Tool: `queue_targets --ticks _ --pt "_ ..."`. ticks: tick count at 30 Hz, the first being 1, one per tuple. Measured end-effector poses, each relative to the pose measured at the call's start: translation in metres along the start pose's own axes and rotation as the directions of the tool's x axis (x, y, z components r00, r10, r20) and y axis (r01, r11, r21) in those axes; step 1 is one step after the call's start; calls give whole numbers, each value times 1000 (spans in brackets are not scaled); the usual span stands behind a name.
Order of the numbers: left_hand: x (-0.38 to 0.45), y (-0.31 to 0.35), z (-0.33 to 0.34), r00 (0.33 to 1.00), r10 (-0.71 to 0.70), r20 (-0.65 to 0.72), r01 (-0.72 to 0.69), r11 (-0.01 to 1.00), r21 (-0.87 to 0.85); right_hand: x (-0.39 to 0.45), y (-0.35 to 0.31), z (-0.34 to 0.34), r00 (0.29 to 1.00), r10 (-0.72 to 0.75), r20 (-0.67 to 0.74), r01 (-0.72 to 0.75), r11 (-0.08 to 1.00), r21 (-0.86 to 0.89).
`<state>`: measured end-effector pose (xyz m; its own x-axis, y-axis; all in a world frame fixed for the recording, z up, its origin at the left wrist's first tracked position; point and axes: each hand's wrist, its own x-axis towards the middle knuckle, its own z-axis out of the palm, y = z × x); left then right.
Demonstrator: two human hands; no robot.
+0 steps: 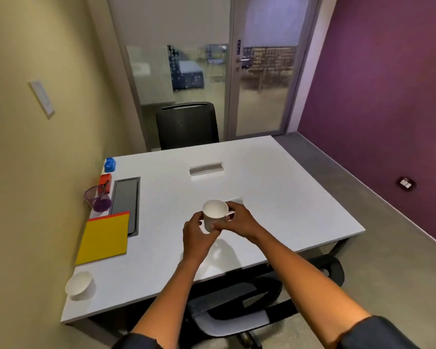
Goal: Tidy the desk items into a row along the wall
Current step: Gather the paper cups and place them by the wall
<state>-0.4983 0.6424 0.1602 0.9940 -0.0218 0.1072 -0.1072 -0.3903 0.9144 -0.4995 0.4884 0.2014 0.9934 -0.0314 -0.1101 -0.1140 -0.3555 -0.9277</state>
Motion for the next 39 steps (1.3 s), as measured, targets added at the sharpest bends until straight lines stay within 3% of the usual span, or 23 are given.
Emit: queue_targets --ticks 8,18,25,29,34,39 --pt "8 60 128 987 103 125 -103 995 -8 -3 62 -131 989 25 -147 -23 1000 10" --pt "21 98 264 998 -18 55 15 999 53 35 126 -255 999 0 -32 -1 999 -35" --pt "45 86 300 992 -108 57 103 991 83 78 152 -275 998 -14 56 18 997 -80" --pt "68 58 305 975 -184 121 156 964 215 103 166 -272 999 2 46 2 995 -98" --pt "89 34 308 973 -220 71 180 913 367 138 184 -271 999 20 25 -17 994 -108" --pt "103 14 315 971 -239 16 187 796 575 181 207 -264 999 23 39 -18 993 -116"
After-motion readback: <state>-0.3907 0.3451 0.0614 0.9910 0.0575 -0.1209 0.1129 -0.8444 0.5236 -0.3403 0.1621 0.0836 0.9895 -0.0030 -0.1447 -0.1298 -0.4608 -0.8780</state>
